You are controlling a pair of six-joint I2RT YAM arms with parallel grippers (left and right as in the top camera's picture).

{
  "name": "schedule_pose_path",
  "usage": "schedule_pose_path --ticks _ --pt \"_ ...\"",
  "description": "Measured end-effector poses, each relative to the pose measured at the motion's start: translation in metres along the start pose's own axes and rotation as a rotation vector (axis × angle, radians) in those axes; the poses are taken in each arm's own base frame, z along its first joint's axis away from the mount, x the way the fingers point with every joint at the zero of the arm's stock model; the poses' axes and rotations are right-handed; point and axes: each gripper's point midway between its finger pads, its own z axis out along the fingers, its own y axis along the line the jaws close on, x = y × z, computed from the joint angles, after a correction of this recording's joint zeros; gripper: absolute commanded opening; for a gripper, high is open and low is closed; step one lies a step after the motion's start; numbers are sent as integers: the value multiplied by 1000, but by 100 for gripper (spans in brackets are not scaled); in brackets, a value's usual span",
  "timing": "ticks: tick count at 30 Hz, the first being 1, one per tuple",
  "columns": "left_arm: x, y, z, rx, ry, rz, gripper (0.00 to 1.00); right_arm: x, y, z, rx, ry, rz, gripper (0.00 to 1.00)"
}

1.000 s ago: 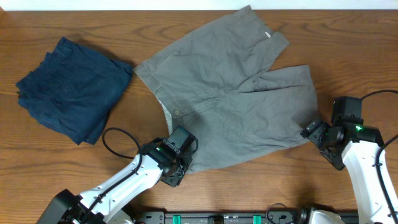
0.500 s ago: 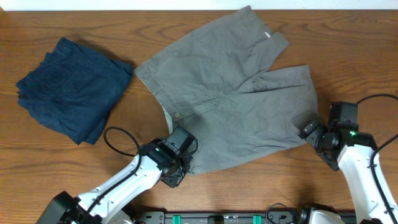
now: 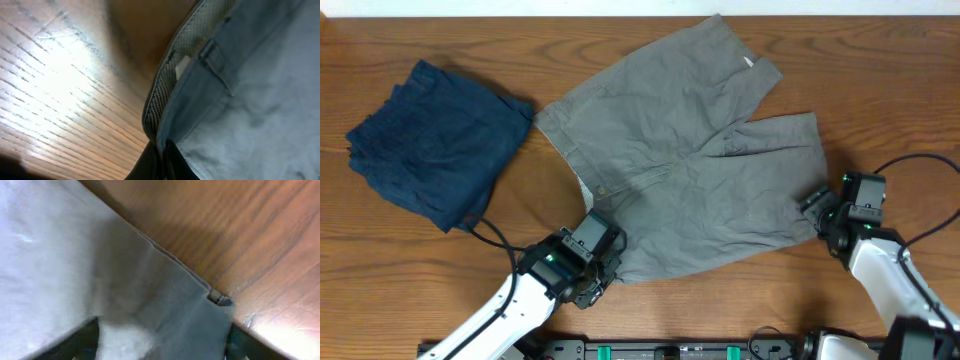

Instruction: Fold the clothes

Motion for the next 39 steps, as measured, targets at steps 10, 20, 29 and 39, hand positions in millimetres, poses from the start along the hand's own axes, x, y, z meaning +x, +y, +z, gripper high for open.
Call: schedule_pose_path --ticks 10,20,29,39 --pt "-6 -1 -2 8 -35 23 6 17 -18 3 93 92 38 1" --pt "-9 -7 -23 2 -69 241 6 11 -49 -49 246 213 59 1" --pt "-13 -46 -99 190 -178 374 6 -27 -39 -123 215 182 -33 1" --pt "-67 -114 -137 450 -456 284 6 -95 45 -128 -140 -57 -187 1"
